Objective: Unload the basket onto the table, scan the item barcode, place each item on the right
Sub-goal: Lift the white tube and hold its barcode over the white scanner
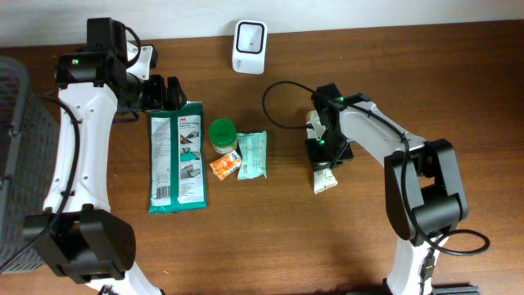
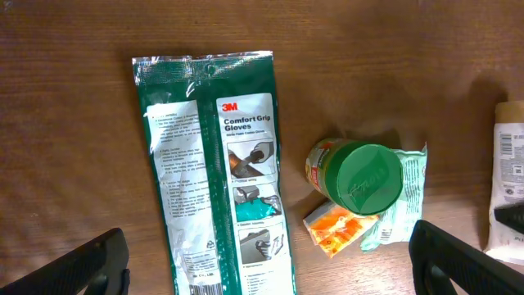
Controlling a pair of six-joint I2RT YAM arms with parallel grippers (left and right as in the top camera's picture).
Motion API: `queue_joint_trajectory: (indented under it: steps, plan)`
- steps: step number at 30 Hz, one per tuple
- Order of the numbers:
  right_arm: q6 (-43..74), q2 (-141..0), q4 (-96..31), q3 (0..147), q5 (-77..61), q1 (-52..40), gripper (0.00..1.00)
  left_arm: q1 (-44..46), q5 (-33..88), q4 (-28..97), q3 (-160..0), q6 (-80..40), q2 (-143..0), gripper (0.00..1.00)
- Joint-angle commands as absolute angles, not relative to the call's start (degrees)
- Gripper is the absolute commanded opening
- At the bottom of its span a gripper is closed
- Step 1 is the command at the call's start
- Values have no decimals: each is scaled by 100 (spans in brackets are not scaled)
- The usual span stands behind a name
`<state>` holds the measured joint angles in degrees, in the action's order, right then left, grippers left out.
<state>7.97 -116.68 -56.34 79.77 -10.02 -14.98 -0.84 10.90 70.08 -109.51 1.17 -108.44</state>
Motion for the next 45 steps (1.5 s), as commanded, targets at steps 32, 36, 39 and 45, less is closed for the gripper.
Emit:
queue_joint_trajectory:
  steps: [32,36,39,45]
  plan:
    - [-32,-9509,-6543,9795,-4923,-832,4,-130,1107,7017,-10986,222,-10879,99]
    - [-14,-10414,-7620,12119,-3371,-1358,4,-132,1107,7017,-10986,222,-10879,99]
    - [-163,-11306,-8047,13594,-2292,-1673,4,-130,1107,7017,-10986,224,-10879,99]
    - [-878,-12652,-6965,14097,451,-2261,4,-130,1107,7017,-10986,222,-10879,99]
